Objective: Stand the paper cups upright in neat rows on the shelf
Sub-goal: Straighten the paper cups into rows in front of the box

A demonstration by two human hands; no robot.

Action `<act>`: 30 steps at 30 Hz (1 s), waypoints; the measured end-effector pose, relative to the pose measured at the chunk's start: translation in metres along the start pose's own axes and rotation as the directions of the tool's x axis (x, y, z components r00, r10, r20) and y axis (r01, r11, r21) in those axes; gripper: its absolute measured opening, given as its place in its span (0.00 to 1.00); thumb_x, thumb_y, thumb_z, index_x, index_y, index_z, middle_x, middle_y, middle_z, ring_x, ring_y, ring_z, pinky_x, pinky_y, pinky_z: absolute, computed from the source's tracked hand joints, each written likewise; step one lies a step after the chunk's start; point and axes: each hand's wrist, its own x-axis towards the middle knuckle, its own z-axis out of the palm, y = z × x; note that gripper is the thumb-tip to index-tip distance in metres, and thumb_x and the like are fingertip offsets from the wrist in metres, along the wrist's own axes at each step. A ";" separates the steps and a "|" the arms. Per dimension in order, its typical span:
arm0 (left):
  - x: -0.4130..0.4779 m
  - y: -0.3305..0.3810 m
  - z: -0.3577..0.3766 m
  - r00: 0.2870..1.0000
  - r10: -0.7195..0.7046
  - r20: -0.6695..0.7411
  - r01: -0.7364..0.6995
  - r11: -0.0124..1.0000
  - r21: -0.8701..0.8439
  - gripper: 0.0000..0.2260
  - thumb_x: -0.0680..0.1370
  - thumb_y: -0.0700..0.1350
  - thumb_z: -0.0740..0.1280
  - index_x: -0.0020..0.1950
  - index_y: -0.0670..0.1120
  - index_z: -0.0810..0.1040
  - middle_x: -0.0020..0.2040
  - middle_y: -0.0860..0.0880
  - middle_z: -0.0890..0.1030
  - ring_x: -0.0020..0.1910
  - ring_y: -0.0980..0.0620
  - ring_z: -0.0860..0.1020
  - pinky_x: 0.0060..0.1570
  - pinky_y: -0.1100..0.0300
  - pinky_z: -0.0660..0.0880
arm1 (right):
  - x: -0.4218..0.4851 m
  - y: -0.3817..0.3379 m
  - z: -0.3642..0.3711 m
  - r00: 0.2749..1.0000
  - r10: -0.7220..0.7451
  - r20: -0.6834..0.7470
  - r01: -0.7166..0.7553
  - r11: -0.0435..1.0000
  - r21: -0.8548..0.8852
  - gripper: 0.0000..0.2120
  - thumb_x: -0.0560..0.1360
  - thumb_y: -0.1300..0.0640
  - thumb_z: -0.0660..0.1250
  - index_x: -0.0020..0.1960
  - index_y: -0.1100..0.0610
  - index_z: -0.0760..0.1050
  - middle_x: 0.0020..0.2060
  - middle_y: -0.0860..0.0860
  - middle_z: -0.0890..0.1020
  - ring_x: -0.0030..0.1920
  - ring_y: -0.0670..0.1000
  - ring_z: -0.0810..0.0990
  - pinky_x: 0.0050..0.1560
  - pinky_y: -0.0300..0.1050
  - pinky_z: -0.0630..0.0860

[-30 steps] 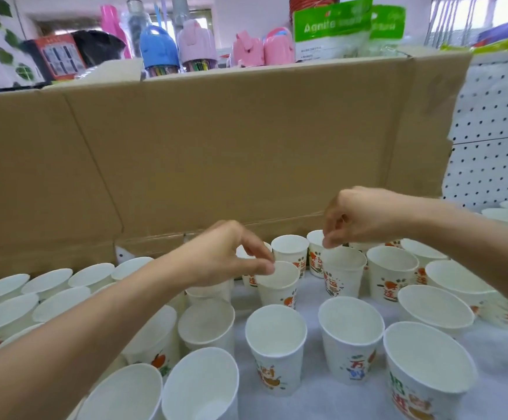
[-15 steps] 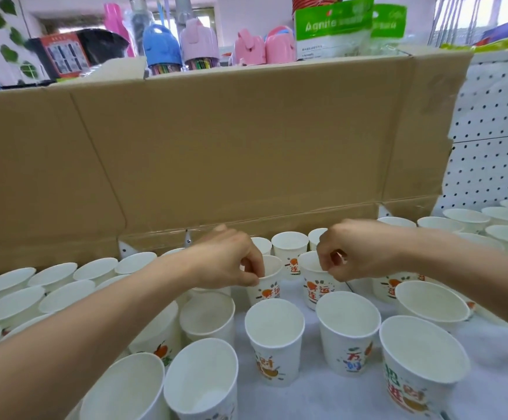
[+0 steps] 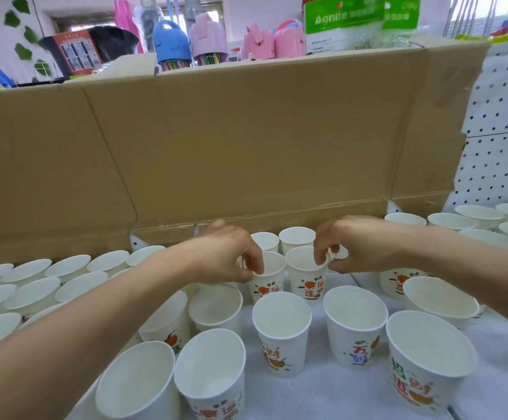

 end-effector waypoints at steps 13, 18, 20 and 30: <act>-0.041 0.060 -0.003 0.995 0.052 0.083 -0.032 0.972 -0.232 0.30 0.64 0.65 0.74 0.64 0.62 0.71 0.59 0.65 0.74 0.56 0.62 0.70 0.57 0.59 0.71 | -0.061 -0.044 -0.021 0.937 0.143 0.320 -0.203 0.966 0.161 0.30 0.66 0.36 0.72 0.65 0.36 0.66 0.55 0.36 0.74 0.54 0.42 0.75 0.51 0.37 0.74; -0.036 0.066 0.007 0.996 -0.089 0.000 0.088 0.986 -0.143 0.31 0.63 0.70 0.71 0.60 0.57 0.69 0.54 0.59 0.76 0.50 0.56 0.72 0.50 0.56 0.73 | -0.060 -0.053 -0.008 0.955 0.232 0.182 -0.250 0.965 0.083 0.33 0.68 0.32 0.67 0.68 0.42 0.64 0.54 0.39 0.72 0.50 0.43 0.70 0.47 0.41 0.68; -0.035 0.069 0.010 0.988 -0.148 -0.042 0.144 0.986 -0.087 0.33 0.63 0.73 0.68 0.59 0.56 0.67 0.55 0.56 0.78 0.51 0.52 0.74 0.50 0.52 0.74 | -0.057 -0.058 -0.004 0.961 0.252 0.112 -0.256 0.966 0.022 0.35 0.68 0.29 0.64 0.69 0.45 0.63 0.58 0.43 0.75 0.49 0.46 0.69 0.46 0.43 0.66; -0.039 0.060 0.010 0.973 -0.164 -0.159 0.184 0.976 0.118 0.35 0.62 0.79 0.58 0.57 0.54 0.67 0.51 0.55 0.81 0.51 0.52 0.77 0.56 0.53 0.65 | -0.060 -0.060 0.002 0.970 0.243 0.021 -0.243 0.970 0.026 0.38 0.68 0.27 0.62 0.70 0.46 0.60 0.62 0.46 0.75 0.51 0.49 0.72 0.46 0.45 0.67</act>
